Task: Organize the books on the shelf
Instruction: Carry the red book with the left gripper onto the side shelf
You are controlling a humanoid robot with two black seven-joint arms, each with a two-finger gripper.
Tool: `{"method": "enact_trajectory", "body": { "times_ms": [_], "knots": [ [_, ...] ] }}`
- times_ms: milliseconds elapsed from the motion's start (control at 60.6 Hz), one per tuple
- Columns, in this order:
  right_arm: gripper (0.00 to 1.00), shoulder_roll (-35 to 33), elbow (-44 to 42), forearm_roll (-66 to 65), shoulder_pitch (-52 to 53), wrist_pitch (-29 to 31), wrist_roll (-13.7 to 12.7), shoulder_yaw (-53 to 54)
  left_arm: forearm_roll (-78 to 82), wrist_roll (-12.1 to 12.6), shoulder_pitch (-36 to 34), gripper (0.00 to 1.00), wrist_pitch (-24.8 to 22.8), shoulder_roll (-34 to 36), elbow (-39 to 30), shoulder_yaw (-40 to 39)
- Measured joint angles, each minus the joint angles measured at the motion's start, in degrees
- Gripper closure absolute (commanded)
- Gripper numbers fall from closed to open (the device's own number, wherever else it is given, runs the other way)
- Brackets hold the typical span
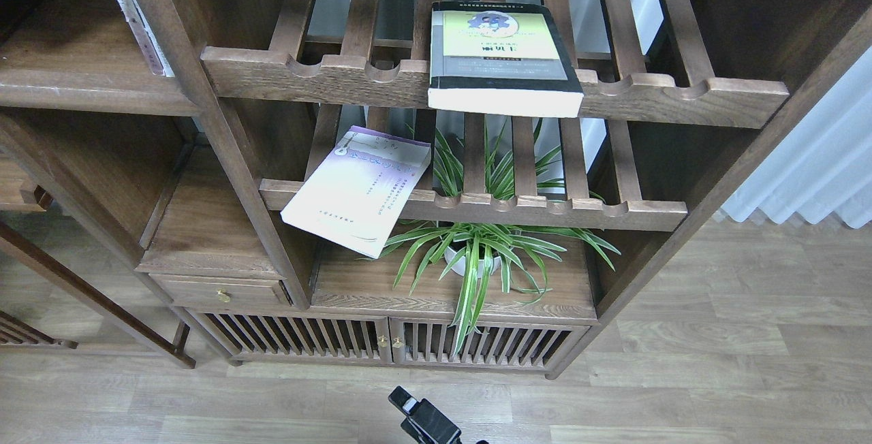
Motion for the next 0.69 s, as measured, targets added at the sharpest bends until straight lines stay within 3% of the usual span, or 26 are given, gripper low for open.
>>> {"method": "enact_trajectory", "body": {
  "times_ms": [83, 264, 363, 446, 693],
  "knots": [
    [0.01, 0.0, 0.02, 0.0, 0.0, 0.0, 0.0, 0.12, -0.24, -0.12, -0.1, 0.85, 0.0, -0.93, 1.04, 0.12],
    [0.01, 0.0, 0.03, 0.0, -0.08, 0.0, 0.0, 0.18, -1.34, -1.17, 0.42, 0.83, 0.01, -3.06, 3.1, 0.26],
    [0.01, 0.0, 0.03, 0.0, -0.08, 0.0, 0.0, 0.17, -1.6, -1.37, 1.19, 0.7, 0.01, -3.33, 3.31, 0.49],
    [0.01, 0.0, 0.03, 0.0, -0.06, 0.0, 0.0, 0.13, -2.32, -1.44, 1.69, 0.66, 0.01, -3.63, 3.26, 0.61],
    [0.01, 0.0, 0.04, 0.0, 0.0, -0.01, 0.06, 0.14, -6.77, -1.47, 3.75, 0.62, 0.01, -3.73, 1.93, 0.4]
  ]
}}
